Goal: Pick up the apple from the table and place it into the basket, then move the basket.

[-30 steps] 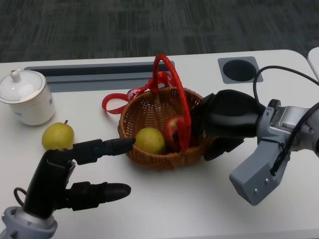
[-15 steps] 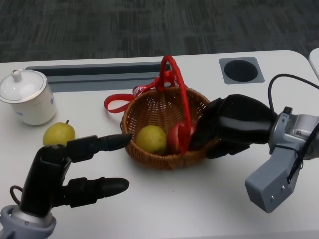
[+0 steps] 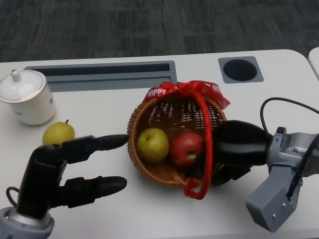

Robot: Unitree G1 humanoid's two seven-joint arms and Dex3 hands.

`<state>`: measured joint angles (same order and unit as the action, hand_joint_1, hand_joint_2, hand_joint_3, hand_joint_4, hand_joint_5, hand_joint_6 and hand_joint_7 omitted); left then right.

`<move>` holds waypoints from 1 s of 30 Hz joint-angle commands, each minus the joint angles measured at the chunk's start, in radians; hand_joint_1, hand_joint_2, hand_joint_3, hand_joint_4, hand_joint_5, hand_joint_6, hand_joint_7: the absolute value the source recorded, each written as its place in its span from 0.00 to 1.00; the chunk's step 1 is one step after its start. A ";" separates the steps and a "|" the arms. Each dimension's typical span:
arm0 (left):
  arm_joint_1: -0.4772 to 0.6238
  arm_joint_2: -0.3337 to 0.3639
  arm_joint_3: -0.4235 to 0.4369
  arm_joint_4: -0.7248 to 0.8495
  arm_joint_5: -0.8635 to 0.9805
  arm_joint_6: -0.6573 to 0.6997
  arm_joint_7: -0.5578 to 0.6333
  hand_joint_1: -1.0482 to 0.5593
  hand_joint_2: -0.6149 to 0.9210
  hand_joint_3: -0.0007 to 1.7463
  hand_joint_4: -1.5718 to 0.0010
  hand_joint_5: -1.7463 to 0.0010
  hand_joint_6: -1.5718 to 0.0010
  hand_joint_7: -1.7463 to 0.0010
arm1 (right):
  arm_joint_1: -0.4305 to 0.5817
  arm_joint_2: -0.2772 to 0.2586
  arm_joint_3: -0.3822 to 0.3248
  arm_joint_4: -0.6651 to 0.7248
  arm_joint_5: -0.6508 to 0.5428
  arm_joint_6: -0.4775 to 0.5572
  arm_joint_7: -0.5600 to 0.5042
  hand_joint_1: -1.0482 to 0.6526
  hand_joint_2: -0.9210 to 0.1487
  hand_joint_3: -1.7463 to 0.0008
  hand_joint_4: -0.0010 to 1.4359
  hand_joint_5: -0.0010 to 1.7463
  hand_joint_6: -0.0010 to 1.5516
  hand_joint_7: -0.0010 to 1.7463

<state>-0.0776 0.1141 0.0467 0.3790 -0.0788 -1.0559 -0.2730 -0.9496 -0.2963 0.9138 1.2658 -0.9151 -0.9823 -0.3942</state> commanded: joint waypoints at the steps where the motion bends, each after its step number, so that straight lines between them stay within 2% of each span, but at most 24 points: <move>1: 0.018 0.002 0.014 -0.018 0.014 -0.019 0.027 0.37 0.88 0.00 0.32 0.97 0.37 0.99 | 0.012 0.029 -0.008 0.046 -0.008 0.076 0.086 0.41 0.00 0.91 0.66 0.44 0.60 0.00; 6: 0.039 -0.006 0.018 -0.039 0.026 -0.030 0.046 0.36 0.88 0.00 0.32 0.97 0.38 0.99 | -0.004 0.060 -0.043 0.074 0.017 0.167 0.148 0.41 0.00 0.90 0.68 0.34 0.60 0.00; 7: 0.044 -0.008 0.019 -0.046 0.027 -0.031 0.049 0.36 0.88 0.00 0.32 0.97 0.38 0.99 | -0.006 0.066 -0.052 0.078 0.025 0.184 0.164 0.40 0.00 0.90 0.68 0.37 0.60 0.00; 11: 0.062 -0.015 0.017 -0.065 0.023 -0.036 0.057 0.36 0.88 0.00 0.31 0.97 0.38 1.00 | -0.017 0.083 -0.086 0.086 0.053 0.216 0.199 0.39 0.00 0.89 0.60 0.72 0.61 0.00; 13: 0.069 -0.018 0.017 -0.071 0.021 -0.035 0.060 0.36 0.88 0.00 0.31 0.97 0.38 0.99 | -0.023 0.090 -0.100 0.087 0.063 0.227 0.207 0.39 0.00 0.89 0.58 0.73 0.62 0.01; 16: 0.075 -0.020 0.017 -0.075 0.020 -0.036 0.062 0.35 0.88 0.00 0.31 0.96 0.37 0.99 | -0.032 0.102 -0.135 0.094 0.091 0.262 0.249 0.38 0.00 0.90 0.57 0.69 0.63 0.01; 21: 0.091 -0.023 0.018 -0.088 0.022 -0.040 0.067 0.35 0.88 0.00 0.31 0.96 0.37 0.99 | -0.049 0.119 -0.197 0.101 0.140 0.336 0.305 0.39 0.00 0.91 0.59 0.73 0.62 0.00; 24: 0.100 -0.023 0.025 -0.092 0.025 -0.055 0.070 0.36 0.88 0.00 0.30 0.96 0.37 0.99 | -0.059 0.127 -0.244 0.104 0.176 0.380 0.326 0.39 0.00 0.93 0.62 0.68 0.61 0.00; 27: 0.109 -0.023 0.029 -0.090 0.027 -0.068 0.073 0.36 0.87 0.00 0.30 0.96 0.36 0.99 | -0.073 0.130 -0.304 0.109 0.218 0.425 0.342 0.40 0.00 0.95 0.66 0.58 0.63 0.01; 30: 0.117 -0.025 0.030 -0.084 0.029 -0.073 0.077 0.36 0.87 0.00 0.30 0.96 0.36 0.99 | -0.097 0.127 -0.341 0.113 0.232 0.481 0.332 0.41 0.00 0.97 0.74 0.35 0.64 0.00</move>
<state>0.0275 0.0849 0.0666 0.2981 -0.0505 -1.1175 -0.2145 -1.0211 -0.1502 0.5938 1.3653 -0.6975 -0.5399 -0.0608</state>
